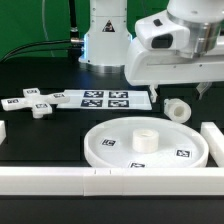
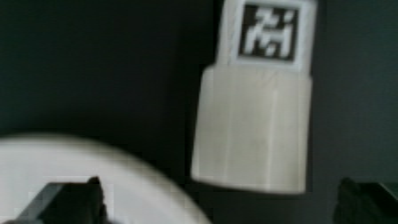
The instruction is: Assemble round table
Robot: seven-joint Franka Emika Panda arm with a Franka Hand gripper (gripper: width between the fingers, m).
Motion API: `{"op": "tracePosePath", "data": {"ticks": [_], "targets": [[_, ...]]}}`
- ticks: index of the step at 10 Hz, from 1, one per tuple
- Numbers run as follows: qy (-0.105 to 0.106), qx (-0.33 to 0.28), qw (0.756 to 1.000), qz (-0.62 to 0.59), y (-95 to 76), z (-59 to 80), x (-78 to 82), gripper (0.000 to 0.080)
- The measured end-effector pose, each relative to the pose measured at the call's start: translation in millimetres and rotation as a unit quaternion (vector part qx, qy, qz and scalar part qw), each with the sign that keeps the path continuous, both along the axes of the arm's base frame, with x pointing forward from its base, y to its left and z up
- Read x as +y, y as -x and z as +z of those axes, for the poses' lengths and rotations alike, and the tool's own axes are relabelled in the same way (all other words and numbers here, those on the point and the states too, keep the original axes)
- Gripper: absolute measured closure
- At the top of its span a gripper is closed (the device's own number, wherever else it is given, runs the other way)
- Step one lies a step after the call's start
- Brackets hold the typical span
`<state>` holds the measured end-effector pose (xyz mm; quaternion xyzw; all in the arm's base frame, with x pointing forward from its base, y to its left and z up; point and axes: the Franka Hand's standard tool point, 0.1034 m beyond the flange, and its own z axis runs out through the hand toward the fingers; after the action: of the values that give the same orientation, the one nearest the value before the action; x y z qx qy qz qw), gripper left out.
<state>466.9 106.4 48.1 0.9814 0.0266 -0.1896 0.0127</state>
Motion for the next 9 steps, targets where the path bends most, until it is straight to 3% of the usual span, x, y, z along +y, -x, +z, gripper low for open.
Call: {"op": "tracePosePath", "data": {"ticks": [4,6,9], "targets": [[0.012,0.134,0.991,-0.006,2.6,-4.1,-1.3,0.0150],[0.005,0.194,0.981,-0.020,9.5,-10.8,2.4,0.0150],[-0.002,0.297,0.954,-0.049,20.5,-20.4,19.0,0.0150]]}}
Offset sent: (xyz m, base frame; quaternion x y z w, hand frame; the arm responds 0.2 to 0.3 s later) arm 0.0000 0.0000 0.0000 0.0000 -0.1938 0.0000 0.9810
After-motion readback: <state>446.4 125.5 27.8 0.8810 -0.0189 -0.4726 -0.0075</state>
